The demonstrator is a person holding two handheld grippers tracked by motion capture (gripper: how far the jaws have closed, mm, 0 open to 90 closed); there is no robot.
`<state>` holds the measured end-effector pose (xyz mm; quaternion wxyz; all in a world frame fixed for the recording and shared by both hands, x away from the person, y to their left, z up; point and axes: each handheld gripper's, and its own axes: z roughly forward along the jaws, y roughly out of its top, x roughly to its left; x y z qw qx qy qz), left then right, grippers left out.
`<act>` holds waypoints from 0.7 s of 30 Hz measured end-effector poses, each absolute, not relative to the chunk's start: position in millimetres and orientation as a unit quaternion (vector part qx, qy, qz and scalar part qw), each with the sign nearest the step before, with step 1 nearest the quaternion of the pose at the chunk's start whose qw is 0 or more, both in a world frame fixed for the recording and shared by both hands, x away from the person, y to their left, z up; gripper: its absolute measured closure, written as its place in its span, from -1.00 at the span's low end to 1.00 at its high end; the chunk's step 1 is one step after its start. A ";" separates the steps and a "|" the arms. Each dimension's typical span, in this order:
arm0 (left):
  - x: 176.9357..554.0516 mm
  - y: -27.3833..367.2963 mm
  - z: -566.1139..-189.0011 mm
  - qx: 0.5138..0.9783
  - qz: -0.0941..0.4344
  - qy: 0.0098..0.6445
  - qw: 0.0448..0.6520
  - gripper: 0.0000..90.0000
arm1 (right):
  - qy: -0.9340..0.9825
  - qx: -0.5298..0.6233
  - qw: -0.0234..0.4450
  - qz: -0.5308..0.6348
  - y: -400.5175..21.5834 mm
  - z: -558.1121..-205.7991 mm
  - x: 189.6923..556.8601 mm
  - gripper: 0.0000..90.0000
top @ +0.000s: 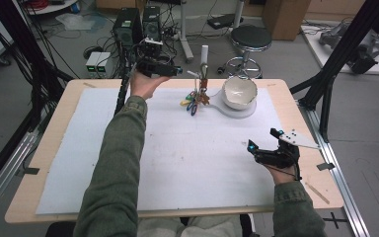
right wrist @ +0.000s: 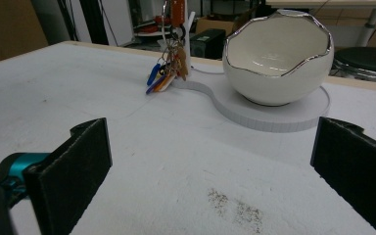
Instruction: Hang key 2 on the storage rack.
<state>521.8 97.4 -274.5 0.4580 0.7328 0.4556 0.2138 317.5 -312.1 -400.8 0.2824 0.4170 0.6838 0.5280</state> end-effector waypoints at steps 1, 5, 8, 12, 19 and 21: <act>520.7 99.1 -274.9 0.732 0.213 0.456 0.460 -0.96 | 0.684 0.417 0.283 0.528 -312.0 -400.8 317.4 -0.98; 516.5 106.1 -276.6 0.728 0.213 0.460 0.462 -0.96 | 0.684 0.418 0.282 0.528 -312.1 -400.8 317.3 -0.98; 512.8 109.2 -277.7 0.726 0.216 0.459 0.464 -0.96 | 0.683 0.419 0.282 0.528 -311.8 -400.7 317.4 -0.98; 506.7 111.0 -281.2 0.725 0.218 0.458 0.466 -0.96 | 0.684 0.416 0.283 0.527 -311.1 -400.7 318.2 -0.98; 497.2 119.3 -288.1 0.719 0.211 0.465 0.471 -0.96 | 0.685 0.418 0.282 0.526 -310.9 -400.9 318.6 -0.98; 494.9 123.6 -290.3 0.717 0.211 0.469 0.471 -0.96 | 0.685 0.419 0.281 0.527 -310.7 -400.9 318.5 -0.98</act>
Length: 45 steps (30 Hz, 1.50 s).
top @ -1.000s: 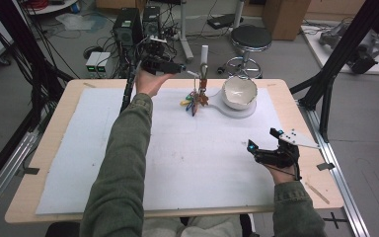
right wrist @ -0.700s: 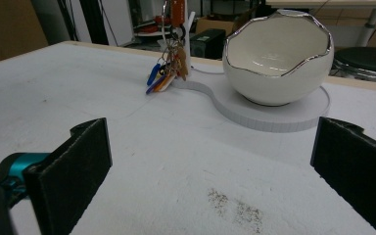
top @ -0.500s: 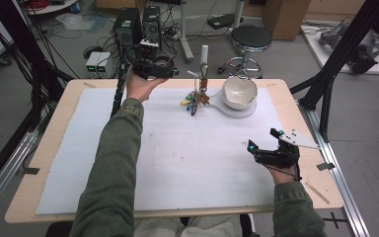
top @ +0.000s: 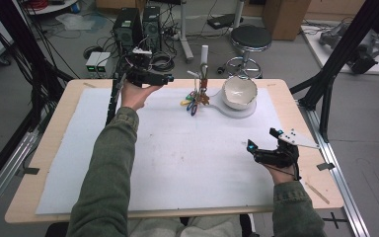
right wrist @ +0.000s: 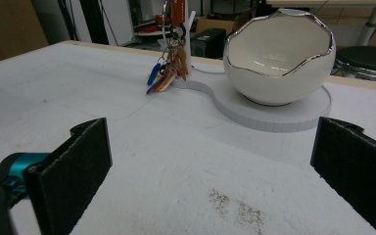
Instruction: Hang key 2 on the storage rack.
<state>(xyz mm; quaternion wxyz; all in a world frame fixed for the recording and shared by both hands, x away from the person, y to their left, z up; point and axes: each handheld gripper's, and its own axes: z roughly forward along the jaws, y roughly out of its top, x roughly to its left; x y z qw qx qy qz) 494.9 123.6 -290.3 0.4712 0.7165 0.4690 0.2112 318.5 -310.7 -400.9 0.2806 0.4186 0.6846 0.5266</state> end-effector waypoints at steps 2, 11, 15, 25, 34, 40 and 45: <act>492.4 128.1 -292.3 0.713 0.210 0.474 0.471 -0.96 | 0.685 0.418 0.281 0.526 -310.6 -401.0 318.7 -0.98; 480.3 145.1 -300.7 0.699 0.213 0.484 0.481 -0.96 | 0.686 0.418 0.281 0.525 -310.1 -401.3 319.1 -0.98; 475.5 151.6 -305.8 0.696 0.215 0.489 0.480 -0.96 | 0.686 0.419 0.280 0.524 -309.7 -401.4 318.8 -0.98; 459.6 167.2 -321.9 0.683 0.222 0.502 0.481 -0.96 | 0.687 0.419 0.281 0.524 -310.0 -401.5 318.6 -0.98; 445.5 177.5 -326.0 0.690 0.231 0.500 0.470 -0.96 | 0.687 0.419 0.281 0.522 -309.9 -401.7 318.8 -0.98; 435.0 184.6 -323.2 0.683 0.242 0.501 0.473 -0.96 | 0.685 0.421 0.283 0.523 -310.1 -401.3 318.0 -0.98; 426.5 190.1 -324.3 0.677 0.247 0.504 0.477 -0.96 | 0.685 0.420 0.285 0.522 -310.1 -401.4 318.0 -0.98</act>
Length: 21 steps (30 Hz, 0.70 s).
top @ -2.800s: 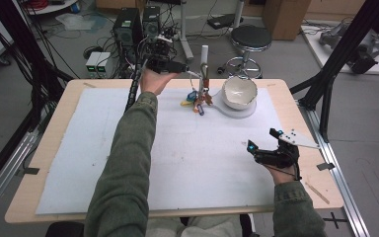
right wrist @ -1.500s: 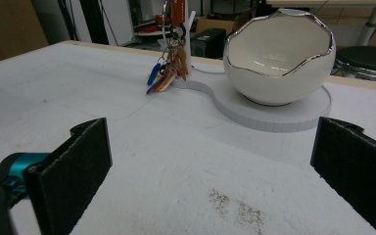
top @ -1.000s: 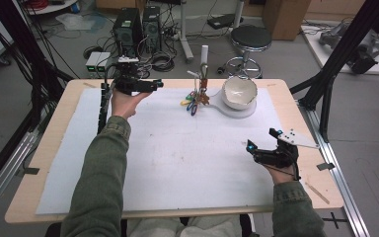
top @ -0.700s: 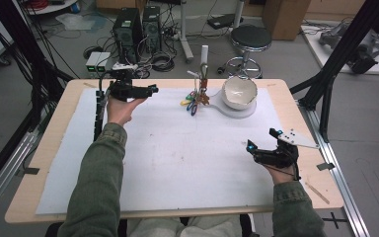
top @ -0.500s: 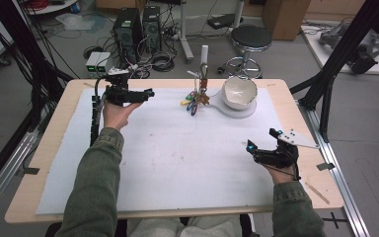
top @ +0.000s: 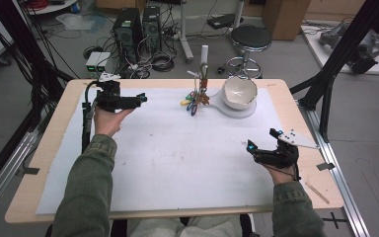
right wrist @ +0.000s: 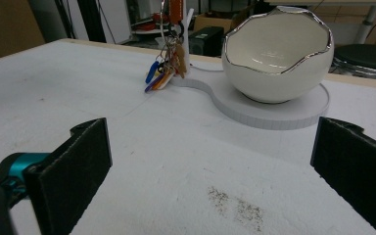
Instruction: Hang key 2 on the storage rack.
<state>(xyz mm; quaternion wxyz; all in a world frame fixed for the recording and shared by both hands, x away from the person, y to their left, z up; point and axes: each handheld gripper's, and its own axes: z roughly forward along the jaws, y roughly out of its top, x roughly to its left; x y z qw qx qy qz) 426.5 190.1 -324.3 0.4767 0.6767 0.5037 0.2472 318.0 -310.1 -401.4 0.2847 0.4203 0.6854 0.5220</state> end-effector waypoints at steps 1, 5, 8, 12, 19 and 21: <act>424.8 191.0 -324.9 0.675 0.249 0.504 0.478 -0.96 | 0.685 0.420 0.286 0.522 -309.9 -401.4 318.1 -0.98; 419.6 195.4 -327.6 0.671 0.250 0.508 0.479 -0.96 | 0.686 0.420 0.286 0.522 -309.9 -401.5 318.1 -0.99; 415.8 200.3 -330.6 0.669 0.248 0.510 0.480 -0.96 | 0.686 0.420 0.286 0.521 -310.0 -401.5 318.1 -0.98; 409.3 205.7 -336.1 0.664 0.246 0.516 0.482 -0.96 | 0.687 0.421 0.283 0.520 -309.6 -401.7 318.1 -0.98; 397.2 213.5 -347.7 0.653 0.247 0.526 0.485 -0.96 | 0.688 0.420 0.284 0.520 -309.5 -401.7 318.3 -0.98; 393.9 214.7 -350.3 0.653 0.250 0.528 0.483 -0.96 | 0.687 0.420 0.284 0.521 -309.4 -401.7 318.3 -0.98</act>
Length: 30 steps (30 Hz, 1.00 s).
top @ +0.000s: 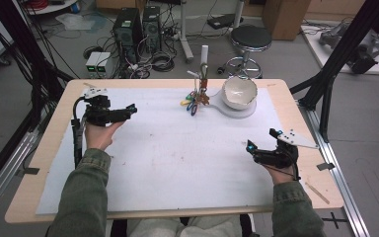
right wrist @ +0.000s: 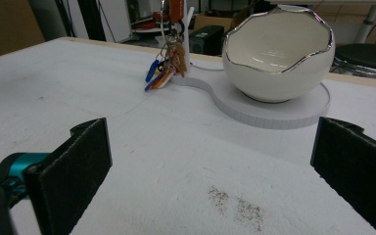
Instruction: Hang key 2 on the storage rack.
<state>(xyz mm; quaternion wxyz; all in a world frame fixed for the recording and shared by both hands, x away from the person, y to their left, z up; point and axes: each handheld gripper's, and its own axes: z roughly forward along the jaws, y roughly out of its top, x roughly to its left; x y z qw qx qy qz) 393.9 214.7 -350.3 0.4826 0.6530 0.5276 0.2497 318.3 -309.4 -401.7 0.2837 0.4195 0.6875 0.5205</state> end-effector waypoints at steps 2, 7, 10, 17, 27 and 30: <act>390.3 216.2 -352.6 0.651 0.251 0.529 0.483 -0.96 | 0.687 0.420 0.283 0.520 -309.2 -401.7 318.1 -0.98; 382.0 222.3 -357.0 0.641 0.237 0.533 0.499 -0.96 | 0.690 0.419 0.281 0.520 -308.7 -402.0 318.1 -0.98; 377.6 224.3 -359.1 0.644 0.241 0.531 0.495 -0.96 | 0.690 0.419 0.283 0.518 -308.4 -402.1 318.2 -0.98; 365.5 228.3 -369.0 0.650 0.245 0.533 0.482 -0.96 | 0.691 0.417 0.281 0.520 -308.5 -402.3 318.3 -0.98; 346.5 235.5 -385.6 0.644 0.248 0.542 0.479 -0.96 | 0.690 0.418 0.282 0.519 -308.8 -402.2 317.8 -0.98; 341.6 240.3 -388.8 0.633 0.250 0.550 0.484 -0.96 | 0.691 0.418 0.281 0.519 -309.1 -402.3 317.9 -0.98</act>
